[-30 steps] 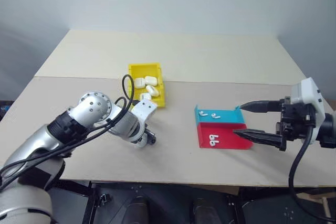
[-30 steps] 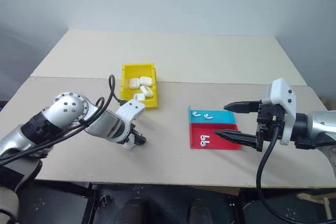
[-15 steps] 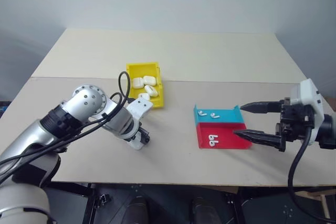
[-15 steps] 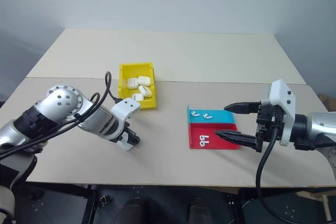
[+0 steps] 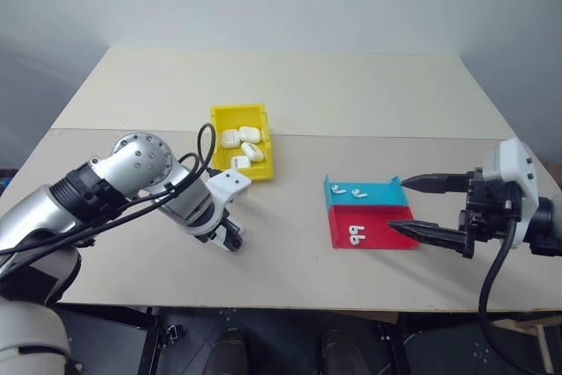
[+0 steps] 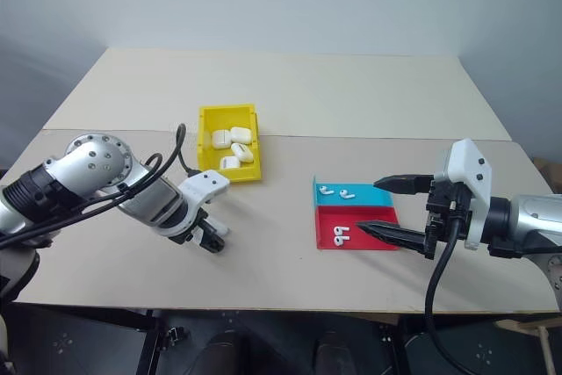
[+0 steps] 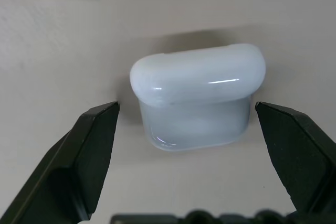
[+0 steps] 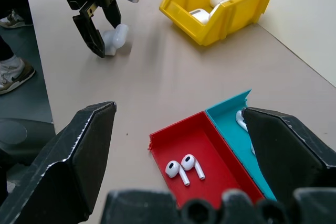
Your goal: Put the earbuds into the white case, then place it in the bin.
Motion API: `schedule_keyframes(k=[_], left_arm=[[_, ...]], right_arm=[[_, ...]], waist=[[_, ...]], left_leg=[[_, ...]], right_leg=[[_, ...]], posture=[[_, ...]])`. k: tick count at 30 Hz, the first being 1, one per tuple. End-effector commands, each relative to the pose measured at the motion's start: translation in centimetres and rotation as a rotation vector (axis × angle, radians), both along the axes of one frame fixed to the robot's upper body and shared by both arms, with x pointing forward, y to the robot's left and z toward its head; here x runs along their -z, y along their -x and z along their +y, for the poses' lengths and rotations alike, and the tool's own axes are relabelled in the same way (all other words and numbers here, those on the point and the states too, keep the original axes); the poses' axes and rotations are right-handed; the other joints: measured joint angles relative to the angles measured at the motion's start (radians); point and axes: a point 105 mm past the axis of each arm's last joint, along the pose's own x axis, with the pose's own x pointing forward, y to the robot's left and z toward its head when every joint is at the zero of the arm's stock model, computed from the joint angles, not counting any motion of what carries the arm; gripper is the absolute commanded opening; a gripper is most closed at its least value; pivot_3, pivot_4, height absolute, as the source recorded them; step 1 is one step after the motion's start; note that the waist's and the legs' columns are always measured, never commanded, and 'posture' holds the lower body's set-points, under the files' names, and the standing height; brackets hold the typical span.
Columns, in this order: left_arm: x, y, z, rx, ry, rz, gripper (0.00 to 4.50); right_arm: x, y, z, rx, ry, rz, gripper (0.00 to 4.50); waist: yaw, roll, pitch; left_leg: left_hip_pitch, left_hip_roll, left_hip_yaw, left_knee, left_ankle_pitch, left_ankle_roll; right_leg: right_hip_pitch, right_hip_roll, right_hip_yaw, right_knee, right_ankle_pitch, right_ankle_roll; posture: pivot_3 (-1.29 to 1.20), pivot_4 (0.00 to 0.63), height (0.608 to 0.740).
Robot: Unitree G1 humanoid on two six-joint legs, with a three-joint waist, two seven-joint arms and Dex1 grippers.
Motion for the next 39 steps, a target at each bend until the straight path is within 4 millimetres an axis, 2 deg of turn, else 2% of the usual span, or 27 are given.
schedule_keyframes(k=[1,6,9,12,13,17,21,26,30,33,35,37,39], left_arm=[[-0.6,-0.2,-0.5,0.013,0.014,-0.024,4.5],[-0.6,-0.3,-0.8,0.011,0.027,-0.044,4.5],[-0.8,-0.6,-1.0,-0.005,0.033,-0.074,3.89],[-0.9,-0.8,-1.1,-0.022,0.043,-0.108,2.97],[-0.9,-0.8,-1.1,-0.023,0.046,-0.109,2.83],[-1.2,-0.7,-1.3,-0.043,0.091,-0.153,2.83],[-2.6,-0.7,-0.7,-0.066,0.149,-0.218,2.83],[-7.1,-1.0,-1.1,-0.098,0.398,-0.365,2.83],[-11.3,-0.7,-0.5,-0.119,0.538,-0.592,2.83],[-13.3,-0.8,-0.6,-0.053,0.646,-0.777,2.83],[-14.6,-0.3,-1.0,0.043,0.777,-0.828,2.83],[-16.5,0.1,-1.0,0.125,0.958,-0.976,2.83],[-17.4,0.7,-1.0,0.235,1.125,-0.997,2.83]], right_arm=[[-1.2,0.3,0.0,-0.004,-0.006,-0.071,4.46],[-1.2,0.4,0.0,-0.006,-0.001,-0.072,4.46],[-1.2,0.4,0.0,-0.007,0.003,-0.072,4.5],[-1.2,0.4,0.0,-0.007,0.004,-0.072,4.5],[-1.2,0.4,0.0,-0.008,0.005,-0.072,4.5],[-1.1,0.3,0.0,-0.008,0.004,-0.073,4.5],[-0.9,0.3,0.0,-0.009,0.009,-0.078,4.5],[-0.9,0.2,0.0,-0.012,0.004,-0.088,4.5],[-1.2,-0.1,0.1,-0.018,-0.01,-0.106,4.5],[-1.4,-0.3,0.2,-0.022,-0.02,-0.116,4.5],[-1.5,-0.3,0.2,-0.027,-0.023,-0.125,4.5],[-1.7,-0.4,0.3,-0.029,-0.028,-0.137,4.5],[-1.8,-0.5,0.6,-0.036,-0.035,-0.146,4.5]], waist=[[0.0,0.0,0.0],[0.001,0.0,0.0],[0.001,0.0,0.0],[0.0,0.0,0.0],[0.0,0.0,0.0],[-0.001,0.0,0.0],[-0.005,-0.001,0.0],[-0.006,-0.001,0.0],[-0.006,-0.001,0.001],[-0.006,-0.001,0.001],[-0.005,-0.001,0.001],[-0.005,0.0,0.0],[-0.003,0.0,0.0]], left_leg=[[0.0,0.0,0.0,0.0,0.0,0.0],[0.0,0.0,0.0,0.0,0.0,0.0],[0.0,0.0,0.0,0.0,0.0,0.0],[0.0,0.0,0.0,0.0,0.0,0.0],[0.0,0.0,0.0,0.0,0.0,0.0],[0.0,0.0,0.0,0.0,0.0,0.0],[-0.001,0.0,0.0,0.0,0.0,0.0],[-0.002,0.0,0.0,0.0,0.0,0.0],[-0.002,0.0,0.0,0.0,0.0,0.0],[-0.002,0.0,0.001,-0.001,0.0,0.0],[-0.001,0.0,0.001,-0.001,0.0,0.0],[-0.001,0.0,0.001,-0.001,0.0,0.0],[-0.001,0.0,0.002,-0.001,0.0,-0.001]], right_leg=[[0.0,0.0,0.0,0.0,0.0,0.0],[0.0,0.0,0.0,0.0,0.0,0.0],[0.0,0.0,0.0,0.0,0.0,0.0],[0.0,0.0,0.0,0.0,0.0,0.0],[0.0,0.0,0.0,0.0,0.0,0.0],[0.0,0.0,0.0,0.0,0.0,0.0],[-0.001,0.0,0.0,0.0,0.0,0.0],[-0.003,0.0,0.0,0.0,0.0,0.0],[-0.002,0.0,0.0,0.0,0.0,0.0],[-0.002,0.0,0.0,0.0,0.0,0.0],[-0.002,0.0,0.0,0.0,0.0,0.0],[-0.002,0.0,0.0,0.0,0.0,0.0],[-0.002,0.0,0.0,-0.001,0.0,0.0]], posture=[[0.0,0.15,0.74],[0.0,0.15,0.74],[0.0,0.15,0.74],[0.0,0.15,0.74],[0.0,0.15,0.74],[0.0,0.15,0.74],[0.0,0.15,0.74],[0.0,0.15,0.74],[0.0,0.15,0.74],[0.0,0.15,0.74],[0.0,0.15,0.74],[0.0,0.15,0.74],[0.0,0.15,0.74]])
